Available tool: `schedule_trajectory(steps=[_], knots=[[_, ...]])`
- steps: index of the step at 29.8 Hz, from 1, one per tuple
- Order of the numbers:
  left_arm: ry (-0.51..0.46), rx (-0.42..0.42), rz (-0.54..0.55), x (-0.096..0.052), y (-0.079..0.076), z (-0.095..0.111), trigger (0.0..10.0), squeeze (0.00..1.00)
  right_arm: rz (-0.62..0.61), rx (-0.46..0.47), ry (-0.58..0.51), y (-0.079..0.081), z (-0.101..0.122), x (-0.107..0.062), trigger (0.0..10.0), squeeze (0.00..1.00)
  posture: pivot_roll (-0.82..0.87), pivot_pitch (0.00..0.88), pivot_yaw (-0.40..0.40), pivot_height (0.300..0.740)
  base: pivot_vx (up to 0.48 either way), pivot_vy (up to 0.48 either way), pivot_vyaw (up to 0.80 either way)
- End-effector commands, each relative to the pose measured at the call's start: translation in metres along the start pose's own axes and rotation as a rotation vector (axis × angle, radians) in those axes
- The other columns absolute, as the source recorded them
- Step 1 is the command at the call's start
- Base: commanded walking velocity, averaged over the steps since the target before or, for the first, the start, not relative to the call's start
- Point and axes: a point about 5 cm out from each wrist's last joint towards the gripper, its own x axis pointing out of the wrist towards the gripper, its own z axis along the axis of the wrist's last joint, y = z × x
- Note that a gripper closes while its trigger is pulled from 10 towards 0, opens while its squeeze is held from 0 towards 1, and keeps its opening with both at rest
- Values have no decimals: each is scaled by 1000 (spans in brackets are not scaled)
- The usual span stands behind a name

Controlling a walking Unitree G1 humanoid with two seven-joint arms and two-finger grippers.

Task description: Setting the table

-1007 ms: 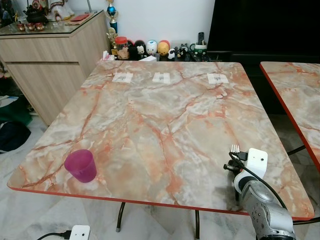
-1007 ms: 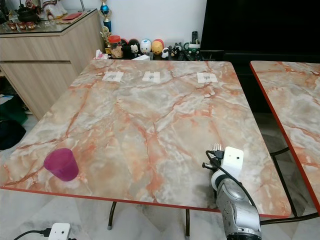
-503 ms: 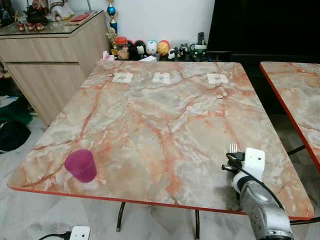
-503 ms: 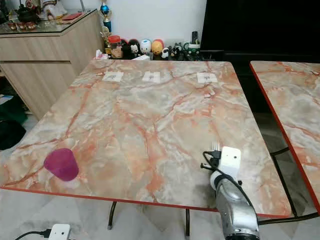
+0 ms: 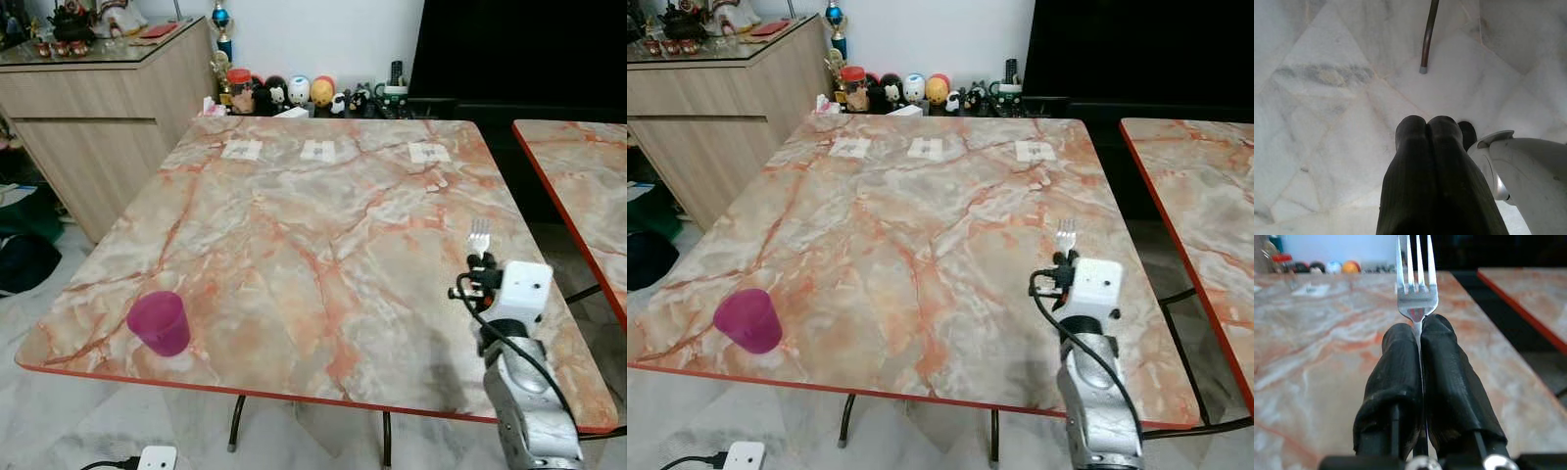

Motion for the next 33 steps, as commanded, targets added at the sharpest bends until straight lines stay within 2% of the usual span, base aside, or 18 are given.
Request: schedule_trajectory(steps=[1, 5, 10, 12, 15, 27, 33], knots=[[24, 26, -5, -1, 0, -4, 10000, 0, 6, -9, -42, -2, 7, 0, 10000, 0, -22, 0, 18, 740, 0, -442, 0], [31, 33, -14, 0, -1, -4, 10000, 0, -38, 6, -56, -5, 10, 2, 10000, 0, -23, 0, 21, 740, 0, -441, 0], [41, 40, -14, -1, -2, -6, 10000, 0, -57, 42, -61, -1, 10, 1, 10000, 0, -28, 0, 25, 740, 0, -444, 0], [43, 41, -14, -1, -2, -7, 10000, 0, -46, 59, -59, 1, 9, 0, 10000, 0, -28, 0, 25, 740, 0, -442, -788], [45, 42, -11, -1, -1, -7, 10000, 0, -49, 54, -70, 2, 9, -1, 10000, 0, -30, 0, 24, 740, 0, -439, -788], [49, 46, -15, -1, -1, -7, 10000, 0, -48, 62, -94, 4, 14, 3, 10000, 0, -35, 0, 29, 740, 0, -420, 0], [45, 50, -19, 0, -3, -6, 10000, 0, -38, 54, -95, 6, 13, 4, 10000, 0, -41, 0, 31, 740, 161, -412, 0]])
